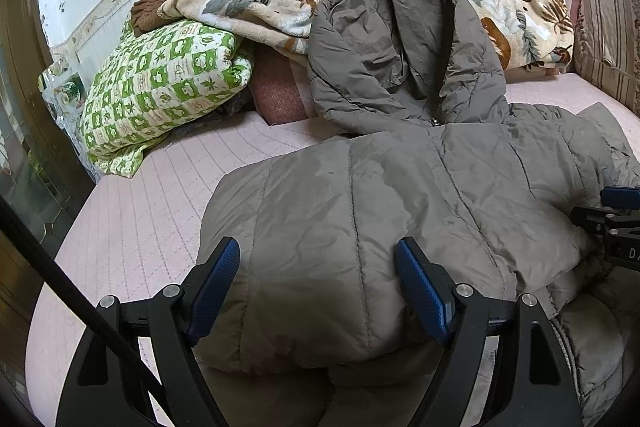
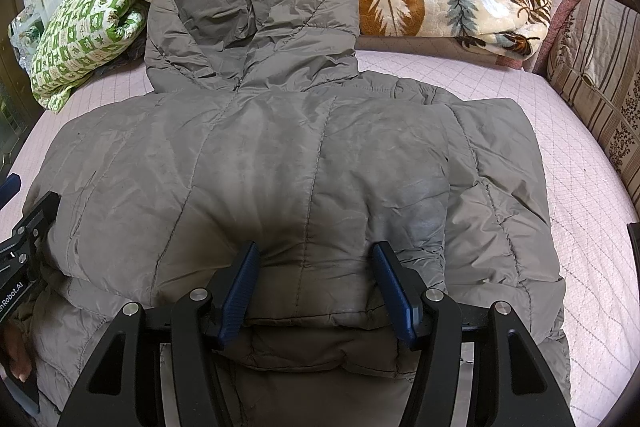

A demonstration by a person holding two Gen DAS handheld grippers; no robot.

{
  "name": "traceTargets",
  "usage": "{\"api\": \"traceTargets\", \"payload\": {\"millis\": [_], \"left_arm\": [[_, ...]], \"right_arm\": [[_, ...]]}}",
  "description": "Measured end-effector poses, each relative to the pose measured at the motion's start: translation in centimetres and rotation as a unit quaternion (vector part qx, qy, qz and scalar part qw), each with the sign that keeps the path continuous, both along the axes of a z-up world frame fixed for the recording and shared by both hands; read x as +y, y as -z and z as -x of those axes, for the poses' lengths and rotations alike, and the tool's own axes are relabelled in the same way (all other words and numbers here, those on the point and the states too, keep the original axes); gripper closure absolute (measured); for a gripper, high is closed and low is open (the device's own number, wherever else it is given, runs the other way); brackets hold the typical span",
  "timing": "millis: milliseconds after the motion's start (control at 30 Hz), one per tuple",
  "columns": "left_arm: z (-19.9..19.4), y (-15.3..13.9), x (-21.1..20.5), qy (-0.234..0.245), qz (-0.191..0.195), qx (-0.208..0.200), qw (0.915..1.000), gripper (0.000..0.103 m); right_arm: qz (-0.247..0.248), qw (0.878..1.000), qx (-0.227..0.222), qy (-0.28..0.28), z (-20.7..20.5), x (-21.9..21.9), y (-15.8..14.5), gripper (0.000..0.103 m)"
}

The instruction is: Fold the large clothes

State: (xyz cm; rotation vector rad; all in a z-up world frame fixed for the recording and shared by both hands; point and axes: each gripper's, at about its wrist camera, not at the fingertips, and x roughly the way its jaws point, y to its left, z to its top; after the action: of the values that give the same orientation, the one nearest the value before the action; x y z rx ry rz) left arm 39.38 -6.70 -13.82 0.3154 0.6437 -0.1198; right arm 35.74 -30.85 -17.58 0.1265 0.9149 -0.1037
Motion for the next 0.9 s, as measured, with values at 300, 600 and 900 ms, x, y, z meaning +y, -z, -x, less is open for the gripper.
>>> {"api": "traceTargets", "payload": {"millis": [300,600,900], "left_arm": [[-1.3,0.7,1.2,-0.011,0.022,0.057,0.9981,0.023],[-1.0,-4.0,4.8,-0.024,0.116,0.021,0.9928,0.023],[-2.1,-7.3,9.0,-0.038,0.213,0.028,0.9759,0.023]], "right_arm": [[-0.028,1.000,-0.003,-0.010,0.4,-0.3,-0.9,0.034],[-0.091,0.992,-0.079,-0.027,4.5,-0.6,-8.4,0.031],[-0.044,0.994,-0.088,-0.040,-1.7,-0.7,-17.3,0.026]]}}
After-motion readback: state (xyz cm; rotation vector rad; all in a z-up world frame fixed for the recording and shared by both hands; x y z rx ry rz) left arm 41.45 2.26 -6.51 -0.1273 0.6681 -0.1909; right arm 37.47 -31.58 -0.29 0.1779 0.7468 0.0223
